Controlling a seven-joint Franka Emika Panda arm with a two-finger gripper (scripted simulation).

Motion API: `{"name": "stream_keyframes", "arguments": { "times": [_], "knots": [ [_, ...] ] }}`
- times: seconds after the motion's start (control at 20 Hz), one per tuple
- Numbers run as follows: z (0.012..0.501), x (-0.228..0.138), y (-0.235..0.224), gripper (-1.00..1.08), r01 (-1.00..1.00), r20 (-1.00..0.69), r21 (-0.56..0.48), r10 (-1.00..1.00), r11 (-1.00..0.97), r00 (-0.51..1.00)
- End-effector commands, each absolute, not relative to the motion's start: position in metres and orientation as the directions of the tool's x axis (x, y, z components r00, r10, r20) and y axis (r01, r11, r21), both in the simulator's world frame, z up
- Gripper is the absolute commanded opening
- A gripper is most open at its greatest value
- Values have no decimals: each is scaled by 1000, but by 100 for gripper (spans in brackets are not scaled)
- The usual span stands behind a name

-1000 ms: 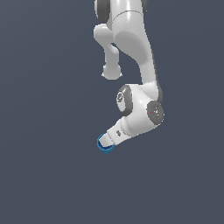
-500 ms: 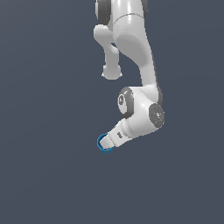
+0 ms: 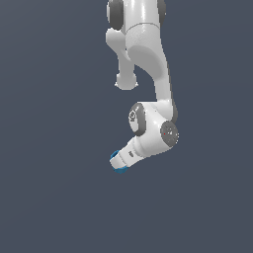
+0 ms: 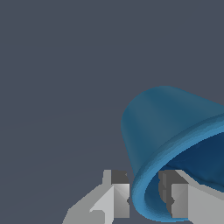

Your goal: Pick up the object and move it to a goal position.

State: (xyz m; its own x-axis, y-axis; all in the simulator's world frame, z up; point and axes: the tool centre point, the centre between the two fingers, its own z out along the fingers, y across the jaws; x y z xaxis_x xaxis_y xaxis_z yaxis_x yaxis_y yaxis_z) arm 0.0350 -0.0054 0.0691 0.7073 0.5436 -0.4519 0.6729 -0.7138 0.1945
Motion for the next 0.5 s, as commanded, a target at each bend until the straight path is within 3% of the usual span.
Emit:
{"name": "stream_keyframes", "arguments": {
  "times": [0.0,0.45],
  "knots": [
    [68,35,-5,-100,674,-452,194,545,-713,706],
    [69,35,-5,-100,673,-451,195,544,-713,707]
  ]
}}
